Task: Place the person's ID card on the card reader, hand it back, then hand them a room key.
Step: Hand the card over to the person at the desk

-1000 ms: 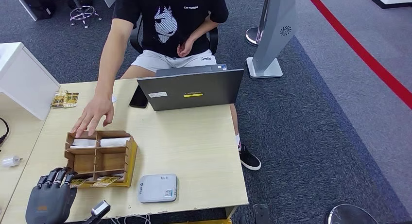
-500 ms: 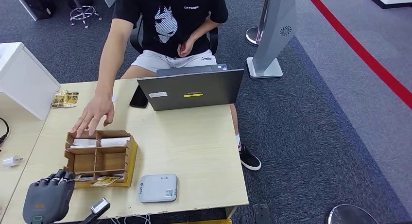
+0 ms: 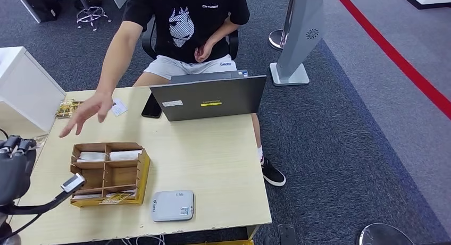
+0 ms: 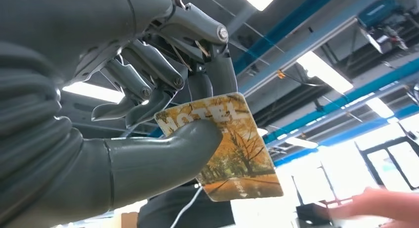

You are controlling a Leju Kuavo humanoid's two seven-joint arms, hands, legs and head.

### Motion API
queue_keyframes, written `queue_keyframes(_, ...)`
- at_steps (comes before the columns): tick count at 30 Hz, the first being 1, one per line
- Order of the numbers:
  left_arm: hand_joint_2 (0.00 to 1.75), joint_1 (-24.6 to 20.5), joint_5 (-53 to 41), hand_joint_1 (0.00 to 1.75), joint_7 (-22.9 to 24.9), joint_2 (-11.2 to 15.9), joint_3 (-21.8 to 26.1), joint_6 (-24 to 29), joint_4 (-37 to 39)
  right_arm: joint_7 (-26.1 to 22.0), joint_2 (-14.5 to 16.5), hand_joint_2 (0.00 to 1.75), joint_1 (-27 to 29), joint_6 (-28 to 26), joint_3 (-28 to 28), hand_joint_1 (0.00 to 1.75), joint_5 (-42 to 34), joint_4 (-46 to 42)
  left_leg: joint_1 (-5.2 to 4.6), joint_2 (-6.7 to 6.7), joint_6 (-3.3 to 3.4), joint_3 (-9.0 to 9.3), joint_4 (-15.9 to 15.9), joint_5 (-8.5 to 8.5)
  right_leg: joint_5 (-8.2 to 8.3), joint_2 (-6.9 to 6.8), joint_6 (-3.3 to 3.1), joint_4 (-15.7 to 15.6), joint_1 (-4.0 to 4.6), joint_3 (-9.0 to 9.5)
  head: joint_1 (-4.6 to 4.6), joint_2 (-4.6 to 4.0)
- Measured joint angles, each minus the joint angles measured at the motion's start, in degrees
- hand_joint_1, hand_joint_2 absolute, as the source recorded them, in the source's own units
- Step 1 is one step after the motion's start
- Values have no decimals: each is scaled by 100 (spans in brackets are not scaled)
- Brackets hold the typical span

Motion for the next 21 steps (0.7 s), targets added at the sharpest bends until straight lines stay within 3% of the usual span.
queue_keyframes(3,175,-495,71,10,-20,155,123,-142,333,40,23,175,-23,-2,0,0,44,3,2,-5,-4,0,0,5,4,-3,-6,1,2,0,7,0)
queue_keyframes(4,175,-601,71,0,-32,185,148,-162,431,56,27,175,-27,27,2,0,67,4,2,-3,-4,1,0,6,5,0,-7,1,2,0,4,0)
queue_keyframes(9,175,-944,-12,0,-31,207,172,-107,826,157,12,175,-50,254,47,0,151,10,2,-1,-4,0,0,6,5,3,-8,1,2,-1,3,0)
queue_keyframes(21,175,-918,-112,0,50,196,172,180,905,169,-3,175,-56,284,77,0,128,23,2,-1,-4,-1,0,5,5,3,-8,0,2,-2,0,0)
